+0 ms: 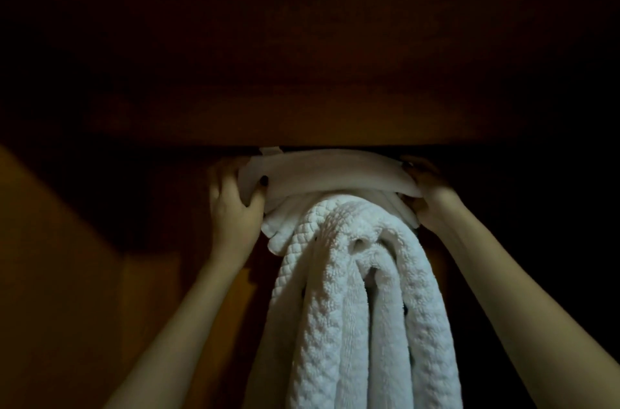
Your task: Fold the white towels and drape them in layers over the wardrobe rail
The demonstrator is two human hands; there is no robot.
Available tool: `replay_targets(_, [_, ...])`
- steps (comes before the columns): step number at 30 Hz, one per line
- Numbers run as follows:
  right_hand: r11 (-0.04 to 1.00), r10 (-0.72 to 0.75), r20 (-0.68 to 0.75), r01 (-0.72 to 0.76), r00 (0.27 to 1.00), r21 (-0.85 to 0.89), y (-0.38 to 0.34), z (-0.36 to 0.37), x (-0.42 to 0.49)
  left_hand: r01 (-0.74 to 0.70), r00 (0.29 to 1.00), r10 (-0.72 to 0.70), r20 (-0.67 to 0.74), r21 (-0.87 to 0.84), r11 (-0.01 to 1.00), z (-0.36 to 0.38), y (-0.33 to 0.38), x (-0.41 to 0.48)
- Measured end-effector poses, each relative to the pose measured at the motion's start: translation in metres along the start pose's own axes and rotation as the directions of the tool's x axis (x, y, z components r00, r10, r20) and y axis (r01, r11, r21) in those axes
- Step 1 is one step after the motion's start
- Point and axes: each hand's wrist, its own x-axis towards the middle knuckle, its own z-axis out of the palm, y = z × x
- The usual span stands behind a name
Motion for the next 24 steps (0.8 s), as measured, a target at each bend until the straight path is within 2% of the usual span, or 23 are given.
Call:
replay_targets(1, [1.000,0.012,0.018,-0.013,1.000,0.008,0.000,0.000,-0.002,-0.170,0.985,0.173,-0.016,0.115,0.979,-0.002,0.000,-0.002])
replay_targets(3, [1.000,0.017,0.039,-0.018,0.999,0.021,-0.003,0.000,-0.003,-0.485,0.872,0.482,0.082,0.269,0.832,-0.002,-0.001,0.003])
replay_targets(5, [0.999,0.005,0.062,-0.007,0.998,0.033,-0.005,0.001,-0.006,-0.674,0.737,0.639,0.220,0.321,0.665,0.001,0.002,0.017])
replay_targets(7, [0.998,-0.010,0.092,0.005,0.996,0.060,-0.004,-0.001,-0.006,-0.763,0.645,0.700,0.307,0.323,0.560,0.003,0.011,0.030])
replay_targets(10, [0.997,-0.019,0.095,0.012,0.995,0.072,-0.003,-0.004,-0.009,-0.822,0.567,0.669,0.481,0.270,0.502,0.007,0.014,0.040])
replay_targets(15, [0.995,-0.042,0.077,0.035,0.996,0.094,-0.004,-0.006,-0.013,-0.759,0.544,0.440,0.714,0.195,0.621,0.008,0.012,0.051])
replay_targets(17, [0.963,-0.223,-0.020,0.217,0.975,-0.161,0.001,-0.011,-0.020,-0.709,0.554,0.377,0.742,0.184,0.680,0.006,0.009,0.052])
replay_targets(18, [0.881,-0.391,-0.076,0.349,0.917,-0.320,0.006,-0.015,-0.027,-0.678,0.581,0.366,0.727,0.184,0.711,0.006,0.007,0.052])
replay_targets(19, [0.747,-0.577,-0.079,0.485,0.813,-0.454,0.011,-0.019,-0.035,-0.638,0.621,0.355,0.698,0.188,0.747,0.007,0.008,0.050])
replay_targets(20, [0.584,-0.720,-0.010,0.597,0.694,-0.549,0.014,-0.022,-0.043,-0.589,0.670,0.340,0.660,0.193,0.784,0.008,0.010,0.048])
replay_targets(21, [0.430,-0.791,0.110,0.674,0.602,-0.600,0.017,-0.024,-0.046,-0.535,0.717,0.325,0.617,0.188,0.824,0.009,0.013,0.045])
replay_targets(22, [0.306,-0.799,0.252,0.729,0.547,-0.612,0.016,-0.024,-0.049,-0.485,0.753,0.311,0.580,0.172,0.857,0.012,0.016,0.043])
replay_targets(24, [0.125,-0.729,0.474,0.776,0.495,-0.618,0.010,-0.019,-0.041,-0.421,0.802,0.305,0.513,0.123,0.899,0.017,0.024,0.039])
